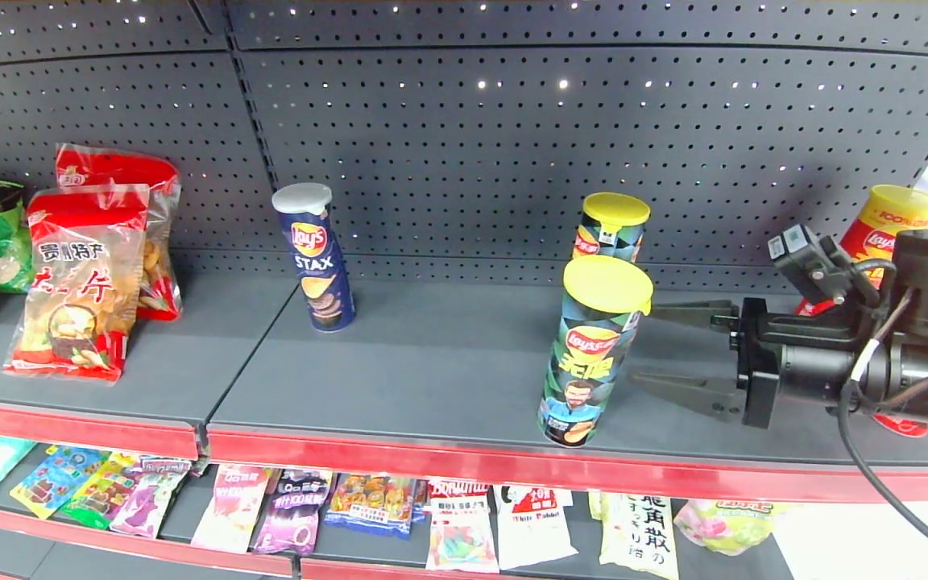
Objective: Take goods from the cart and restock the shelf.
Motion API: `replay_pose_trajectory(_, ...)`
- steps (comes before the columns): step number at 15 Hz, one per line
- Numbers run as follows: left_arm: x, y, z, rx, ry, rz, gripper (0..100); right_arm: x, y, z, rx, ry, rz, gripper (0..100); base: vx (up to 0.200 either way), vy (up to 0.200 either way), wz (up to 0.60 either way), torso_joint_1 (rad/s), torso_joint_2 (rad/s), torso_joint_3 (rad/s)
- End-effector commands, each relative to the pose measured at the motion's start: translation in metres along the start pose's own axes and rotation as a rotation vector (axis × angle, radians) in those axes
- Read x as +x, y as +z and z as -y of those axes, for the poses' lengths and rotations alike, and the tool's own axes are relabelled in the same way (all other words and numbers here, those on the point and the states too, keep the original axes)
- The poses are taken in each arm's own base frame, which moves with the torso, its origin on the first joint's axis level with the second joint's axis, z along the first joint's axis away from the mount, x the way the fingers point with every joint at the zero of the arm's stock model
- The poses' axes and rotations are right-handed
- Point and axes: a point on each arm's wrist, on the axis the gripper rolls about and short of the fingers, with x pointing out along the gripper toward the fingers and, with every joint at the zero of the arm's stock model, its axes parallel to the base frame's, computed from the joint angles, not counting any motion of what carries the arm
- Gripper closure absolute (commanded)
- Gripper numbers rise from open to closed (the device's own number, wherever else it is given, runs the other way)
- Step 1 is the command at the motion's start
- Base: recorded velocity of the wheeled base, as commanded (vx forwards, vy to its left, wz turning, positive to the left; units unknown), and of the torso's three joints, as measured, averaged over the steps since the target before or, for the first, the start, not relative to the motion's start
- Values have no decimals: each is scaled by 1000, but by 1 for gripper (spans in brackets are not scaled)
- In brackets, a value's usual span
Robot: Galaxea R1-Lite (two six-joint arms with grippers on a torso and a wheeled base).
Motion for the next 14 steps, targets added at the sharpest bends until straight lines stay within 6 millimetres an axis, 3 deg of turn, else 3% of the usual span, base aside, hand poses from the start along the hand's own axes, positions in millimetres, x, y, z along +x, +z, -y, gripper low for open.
replay_pose_trajectory(1,0,0,0,0,1,-1,0,5,-1,-1,23,-18,-13,0,0,0,0,0,0,0)
replay_pose_trajectory(14,0,0,0,0,1,-1,0,19,11,-12,72,-32,-3,0,0,0,0,0,0,0)
